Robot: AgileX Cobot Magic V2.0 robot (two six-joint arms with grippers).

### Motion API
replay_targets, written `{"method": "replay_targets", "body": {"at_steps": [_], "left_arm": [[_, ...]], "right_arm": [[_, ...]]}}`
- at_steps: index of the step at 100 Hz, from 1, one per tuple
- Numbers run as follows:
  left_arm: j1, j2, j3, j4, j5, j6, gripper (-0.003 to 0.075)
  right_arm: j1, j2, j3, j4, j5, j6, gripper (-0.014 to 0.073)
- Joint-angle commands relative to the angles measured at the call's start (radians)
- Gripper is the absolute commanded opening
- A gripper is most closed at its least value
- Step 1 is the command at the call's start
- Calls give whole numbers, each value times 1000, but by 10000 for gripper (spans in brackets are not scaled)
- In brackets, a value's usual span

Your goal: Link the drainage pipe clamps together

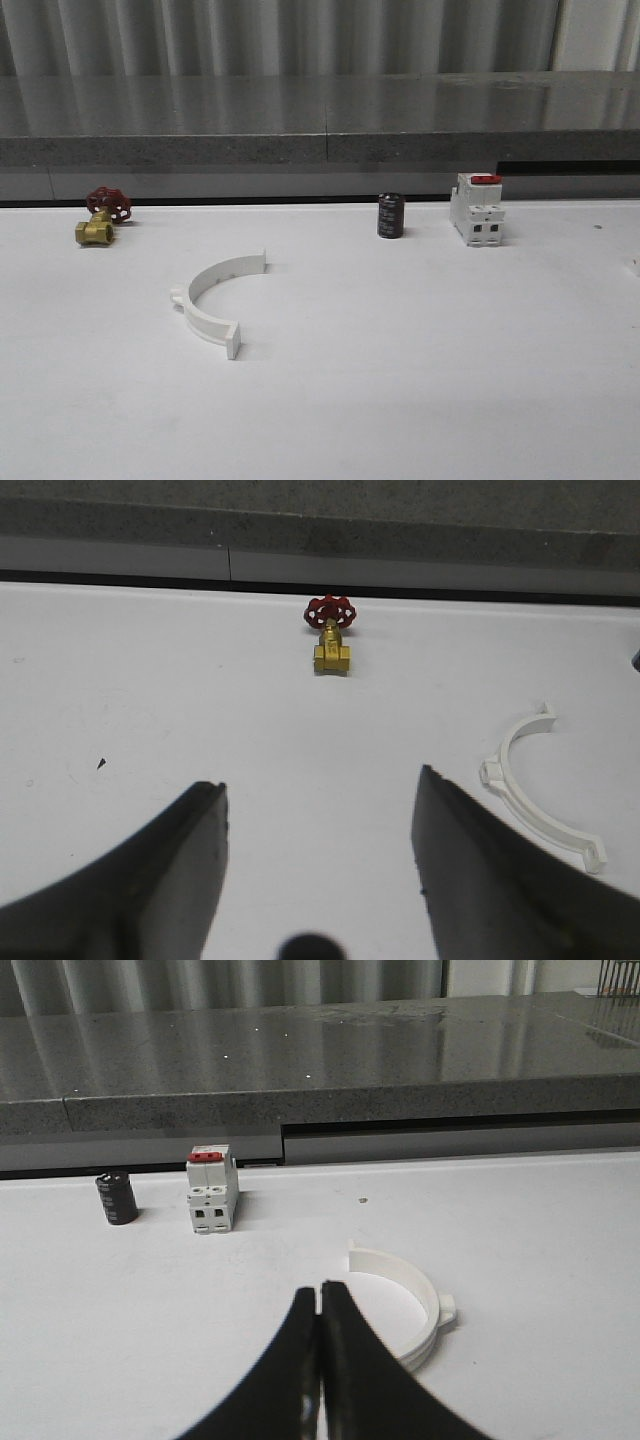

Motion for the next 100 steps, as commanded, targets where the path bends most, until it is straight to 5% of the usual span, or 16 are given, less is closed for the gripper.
{"method": "replay_targets", "body": {"at_steps": [1,22,64,84,100], "left_arm": [[2,-57,2,-12,-65,-1,258],[2,-134,52,-12,-59,-1,-20],[2,-134,89,-12,-59,-1,-20],[2,-134,89,-12,-59,-1,-20],[2,-134,89,-12,-59,-1,-20]], "right_arm": [[-3,-19,-20,-6,-87,-3,-67],[-3,-19,-20,-6,-137,-3,-67],[-3,17,-128,40,-81,-3,-67],[-3,276,-421,39,317,-9,-67],[-3,515,-640,39,499,-11,-67]]}}
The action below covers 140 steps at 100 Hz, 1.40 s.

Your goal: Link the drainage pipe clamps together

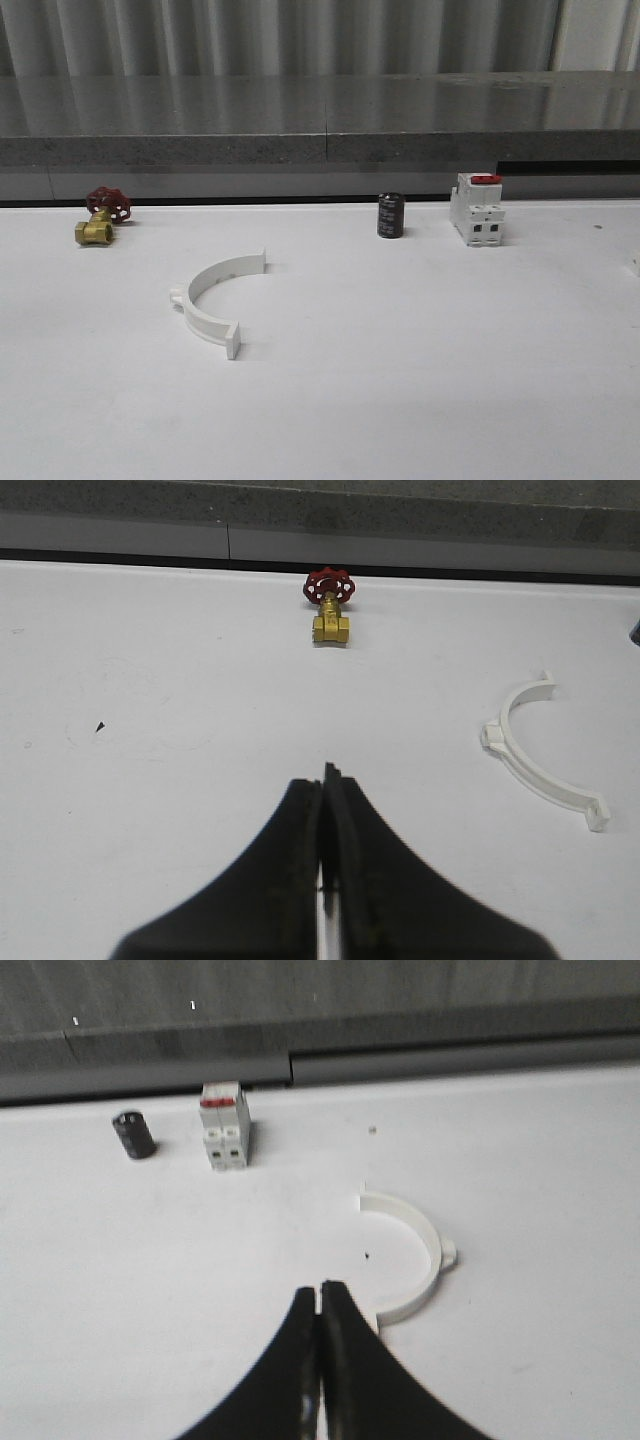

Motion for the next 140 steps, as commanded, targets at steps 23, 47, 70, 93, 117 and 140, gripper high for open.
{"method": "replay_targets", "body": {"at_steps": [23,47,70,93,117,140], "left_arm": [[2,6,-27,-12,-73,-1,-20],[2,6,-27,-12,-73,-1,-20],[2,6,-27,-12,-73,-1,-20],[2,6,-27,-12,-73,-1,-20],[2,6,-27,-12,-73,-1,-20],[2,6,-27,-12,-73,-1,-20]], "right_arm": [[-3,353,-322,5,43,-7,-67],[-3,439,-330,11,151,-7,-11],[-3,460,-330,12,182,-7,429],[-3,549,-401,27,249,-2,510],[-29,790,-550,26,293,-31,510],[-144,1024,-692,27,323,-99,510]]}}
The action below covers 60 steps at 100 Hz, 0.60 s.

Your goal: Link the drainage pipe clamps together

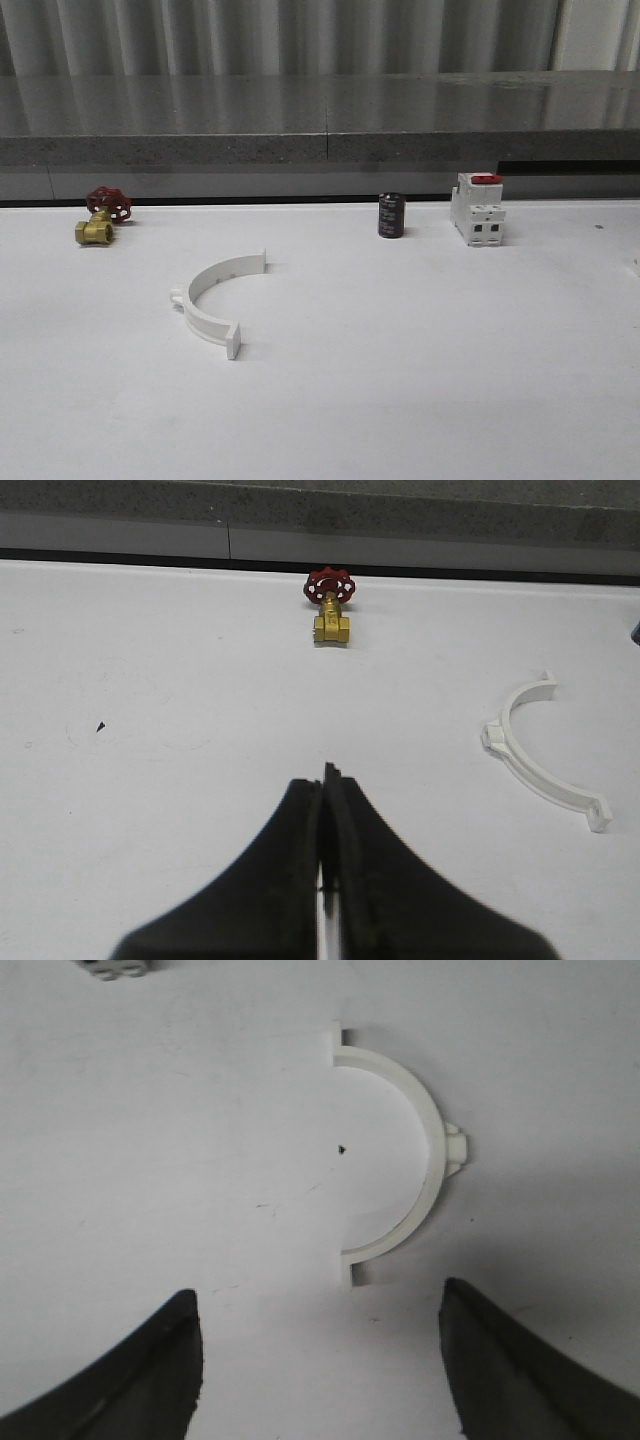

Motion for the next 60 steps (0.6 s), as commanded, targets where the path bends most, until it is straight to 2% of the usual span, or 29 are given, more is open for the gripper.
{"method": "replay_targets", "body": {"at_steps": [1,28,60], "left_arm": [[2,6,-27,-12,-73,-1,-20],[2,6,-27,-12,-73,-1,-20],[2,6,-27,-12,-73,-1,-20]], "right_arm": [[-52,61,-80,1,-3,-41,510],[-149,273,-145,13,-33,-142,510],[-152,416,-160,15,-106,-205,510]]}}
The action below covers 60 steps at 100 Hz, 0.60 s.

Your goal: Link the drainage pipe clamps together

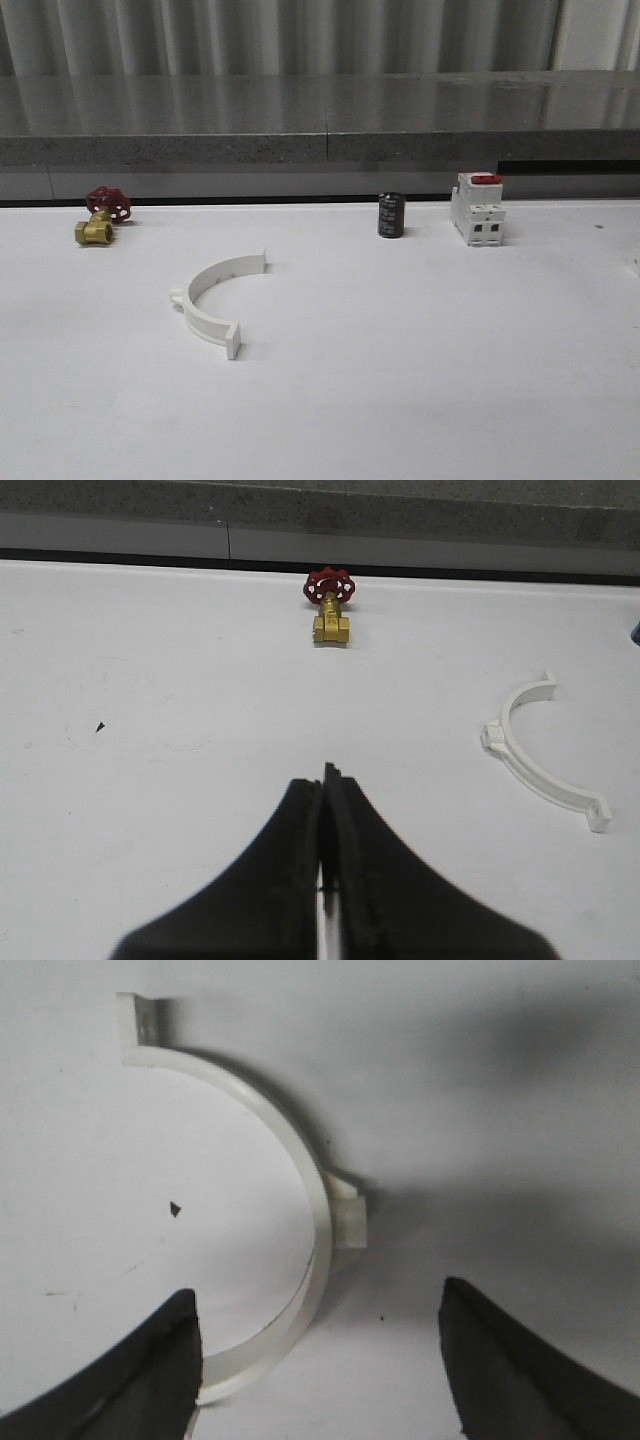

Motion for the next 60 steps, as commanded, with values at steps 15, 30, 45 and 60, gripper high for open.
{"method": "replay_targets", "body": {"at_steps": [15,30,45,60], "left_arm": [[2,6,-27,-12,-73,-1,-20],[2,6,-27,-12,-73,-1,-20],[2,6,-27,-12,-73,-1,-20],[2,6,-27,-12,-73,-1,-20]], "right_arm": [[-7,29,-33,5,-69,-54,510],[-7,64,-33,5,-96,-64,510],[-7,82,-33,5,-115,-93,510],[-7,101,-33,6,-124,-93,510]]}}
